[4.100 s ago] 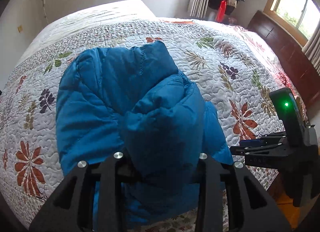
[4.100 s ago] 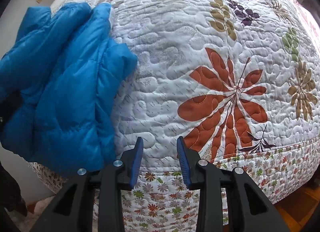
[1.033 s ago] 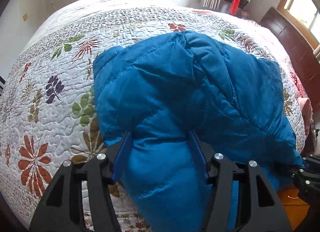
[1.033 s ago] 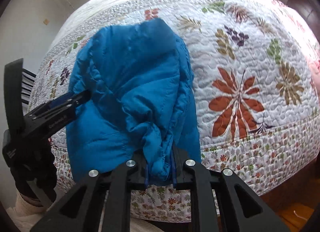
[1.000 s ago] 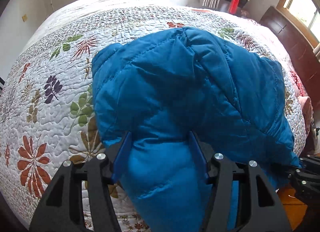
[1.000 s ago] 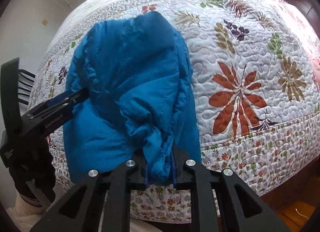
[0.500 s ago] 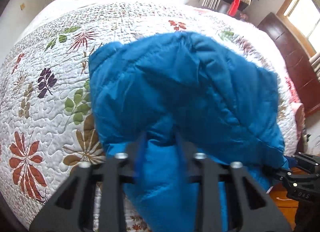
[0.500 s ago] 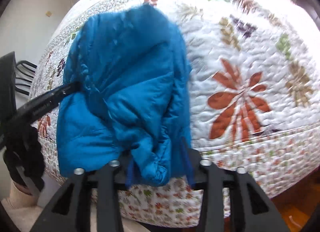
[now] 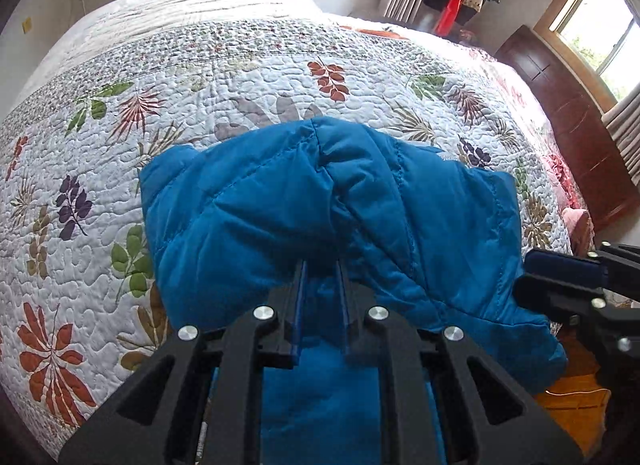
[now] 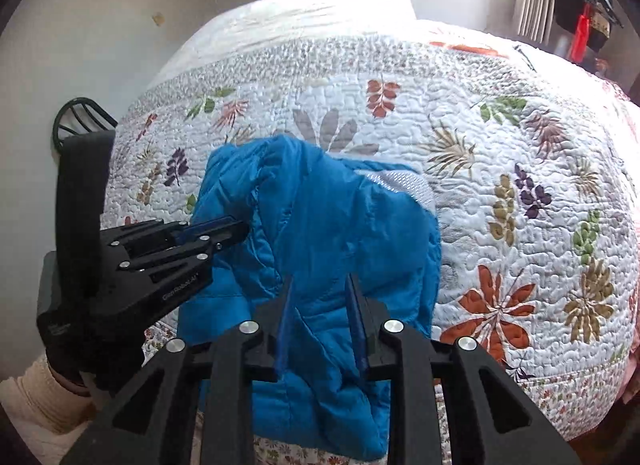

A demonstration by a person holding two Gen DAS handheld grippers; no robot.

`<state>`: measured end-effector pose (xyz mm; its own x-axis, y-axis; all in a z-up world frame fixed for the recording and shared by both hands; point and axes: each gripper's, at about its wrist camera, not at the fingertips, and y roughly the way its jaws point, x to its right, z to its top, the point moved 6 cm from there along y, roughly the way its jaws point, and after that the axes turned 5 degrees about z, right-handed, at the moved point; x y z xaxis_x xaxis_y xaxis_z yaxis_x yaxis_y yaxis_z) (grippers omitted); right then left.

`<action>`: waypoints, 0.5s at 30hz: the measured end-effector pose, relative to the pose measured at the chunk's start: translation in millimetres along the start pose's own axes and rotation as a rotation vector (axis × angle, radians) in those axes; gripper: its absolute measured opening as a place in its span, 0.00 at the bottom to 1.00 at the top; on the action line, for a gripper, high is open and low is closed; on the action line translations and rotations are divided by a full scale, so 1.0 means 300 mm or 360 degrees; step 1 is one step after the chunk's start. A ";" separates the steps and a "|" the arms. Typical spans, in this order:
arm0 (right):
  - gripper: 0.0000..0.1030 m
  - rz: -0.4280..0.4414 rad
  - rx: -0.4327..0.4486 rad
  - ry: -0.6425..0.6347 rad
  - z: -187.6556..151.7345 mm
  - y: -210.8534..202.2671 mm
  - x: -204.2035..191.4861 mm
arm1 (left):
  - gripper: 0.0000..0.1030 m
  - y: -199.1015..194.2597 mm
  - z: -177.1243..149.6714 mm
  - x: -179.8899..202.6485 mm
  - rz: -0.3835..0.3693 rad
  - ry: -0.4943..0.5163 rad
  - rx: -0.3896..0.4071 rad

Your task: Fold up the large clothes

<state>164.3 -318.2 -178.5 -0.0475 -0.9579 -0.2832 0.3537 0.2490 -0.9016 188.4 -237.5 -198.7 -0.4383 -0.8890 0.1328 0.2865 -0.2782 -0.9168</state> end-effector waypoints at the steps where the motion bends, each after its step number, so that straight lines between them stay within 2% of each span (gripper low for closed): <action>1: 0.15 -0.0063 -0.0044 0.0041 -0.006 0.039 0.029 | 0.12 0.010 -0.007 0.004 -0.0004 0.0002 -0.0003; 4: 0.11 -0.0140 -0.0100 0.0167 -0.042 0.103 0.121 | 0.12 0.035 -0.008 0.003 -0.0060 -0.0013 -0.0020; 6: 0.06 -0.0137 -0.0130 0.0250 -0.072 0.133 0.170 | 0.13 0.059 -0.017 0.003 -0.0093 -0.0030 -0.0041; 8: 0.05 -0.0110 -0.0151 0.0278 -0.093 0.162 0.191 | 0.13 0.085 -0.023 0.009 -0.0110 -0.0026 -0.0054; 15: 0.04 -0.0157 -0.0162 0.0296 -0.110 0.229 0.204 | 0.13 0.146 -0.013 0.035 -0.0029 0.0044 -0.0066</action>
<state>154.8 -355.0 -268.6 -0.2517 -0.9379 -0.2387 0.2432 0.1774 -0.9536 193.0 -257.5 -238.9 -0.4667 -0.8733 0.1396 0.2429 -0.2783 -0.9293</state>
